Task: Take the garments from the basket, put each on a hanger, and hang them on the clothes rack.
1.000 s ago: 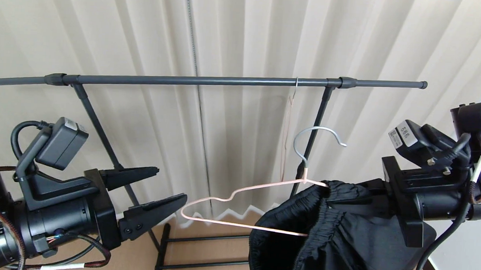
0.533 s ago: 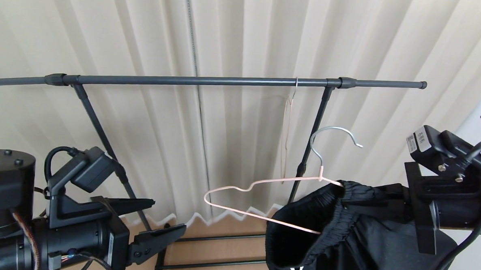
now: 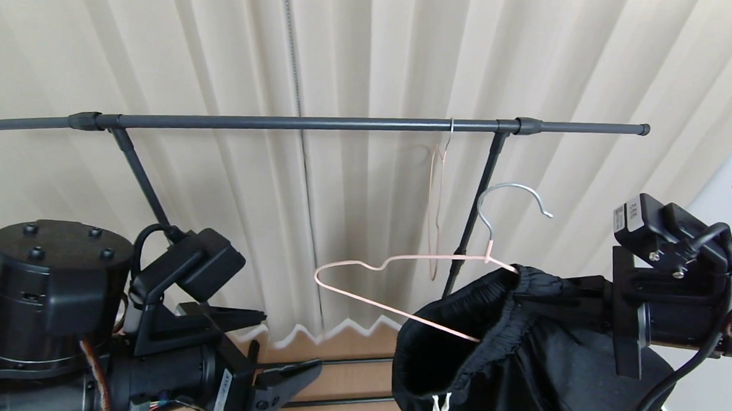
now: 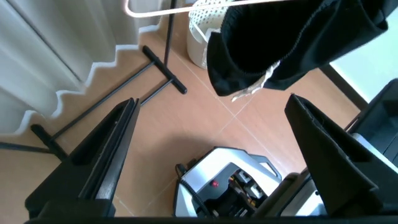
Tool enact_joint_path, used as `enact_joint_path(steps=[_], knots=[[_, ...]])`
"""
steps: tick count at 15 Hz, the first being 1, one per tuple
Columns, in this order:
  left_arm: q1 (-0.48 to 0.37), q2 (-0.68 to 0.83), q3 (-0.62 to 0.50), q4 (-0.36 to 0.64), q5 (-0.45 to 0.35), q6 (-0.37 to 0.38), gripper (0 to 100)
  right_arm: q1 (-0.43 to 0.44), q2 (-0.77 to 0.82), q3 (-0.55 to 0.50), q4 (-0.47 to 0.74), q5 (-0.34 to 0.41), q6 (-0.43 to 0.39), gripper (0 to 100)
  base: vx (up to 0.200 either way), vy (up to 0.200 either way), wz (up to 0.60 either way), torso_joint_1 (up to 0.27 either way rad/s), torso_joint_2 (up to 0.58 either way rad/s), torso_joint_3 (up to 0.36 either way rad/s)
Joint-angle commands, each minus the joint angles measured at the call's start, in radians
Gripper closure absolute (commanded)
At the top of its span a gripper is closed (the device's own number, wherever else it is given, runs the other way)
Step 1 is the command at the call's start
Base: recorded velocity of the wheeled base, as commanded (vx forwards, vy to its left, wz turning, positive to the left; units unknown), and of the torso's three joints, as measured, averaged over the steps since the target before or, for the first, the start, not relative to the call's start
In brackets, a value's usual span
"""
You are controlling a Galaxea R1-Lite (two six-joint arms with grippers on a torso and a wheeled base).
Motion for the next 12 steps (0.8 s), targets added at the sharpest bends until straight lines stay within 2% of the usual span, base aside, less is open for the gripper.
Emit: enact_joint_path(steps=[1,3,7,12], knots=[[-0.016,0.046,-0.016,0.001,0.002,-0.002,0,0.001,0.016,0.001,-0.015,0.000,0.010,100,0.000,0.000,0.00,0.000,0.00,0.000],[-0.026,0.098,-0.056,0.001,0.004,-0.019,0,0.001,0.009,0.002,-0.022,0.000,0.040,100,0.000,0.000,0.00,0.000,0.00,0.000],[-0.068,0.186,-0.125,-0.002,0.029,-0.051,0,0.001,0.012,-0.001,-0.031,0.000,0.043,100,0.000,0.000,0.00,0.000,0.00,0.000],[-0.074,0.318,-0.210,-0.004,0.029,-0.088,0,0.003,0.006,0.004,-0.059,0.000,0.072,100,0.000,0.000,0.00,0.000,0.00,0.000]])
